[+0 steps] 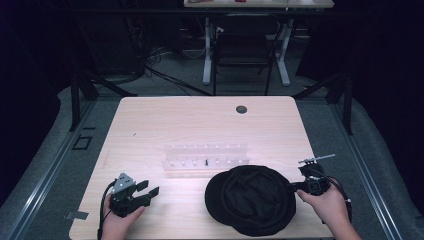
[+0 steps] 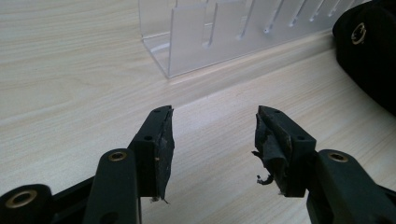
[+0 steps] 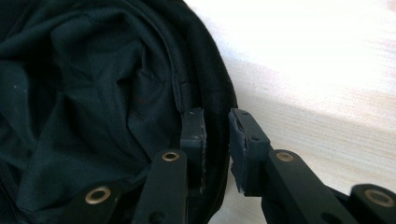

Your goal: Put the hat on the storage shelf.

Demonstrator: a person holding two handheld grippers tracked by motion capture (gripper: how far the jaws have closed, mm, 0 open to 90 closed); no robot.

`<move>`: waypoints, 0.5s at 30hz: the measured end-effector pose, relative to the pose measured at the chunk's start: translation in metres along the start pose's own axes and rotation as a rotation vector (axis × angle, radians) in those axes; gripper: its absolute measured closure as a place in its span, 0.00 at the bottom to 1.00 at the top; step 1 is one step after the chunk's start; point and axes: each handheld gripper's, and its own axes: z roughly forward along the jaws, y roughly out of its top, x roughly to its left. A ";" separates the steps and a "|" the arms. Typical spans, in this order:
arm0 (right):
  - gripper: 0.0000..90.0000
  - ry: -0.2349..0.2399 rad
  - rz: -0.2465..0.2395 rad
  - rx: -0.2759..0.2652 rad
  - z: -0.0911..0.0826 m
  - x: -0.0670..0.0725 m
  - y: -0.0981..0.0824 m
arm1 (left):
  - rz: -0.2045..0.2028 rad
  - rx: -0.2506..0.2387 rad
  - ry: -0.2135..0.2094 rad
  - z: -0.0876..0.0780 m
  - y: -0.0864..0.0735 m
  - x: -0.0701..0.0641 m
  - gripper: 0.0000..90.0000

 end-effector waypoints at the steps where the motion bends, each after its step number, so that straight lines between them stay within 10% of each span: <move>1: 0.84 -0.003 -0.001 0.033 0.000 -0.001 0.002 | 0.000 0.003 0.000 0.000 0.000 0.000 0.53; 15: 0.85 0.055 0.094 0.143 0.008 -0.012 0.004 | 0.000 0.004 -0.001 0.001 0.000 -0.001 0.53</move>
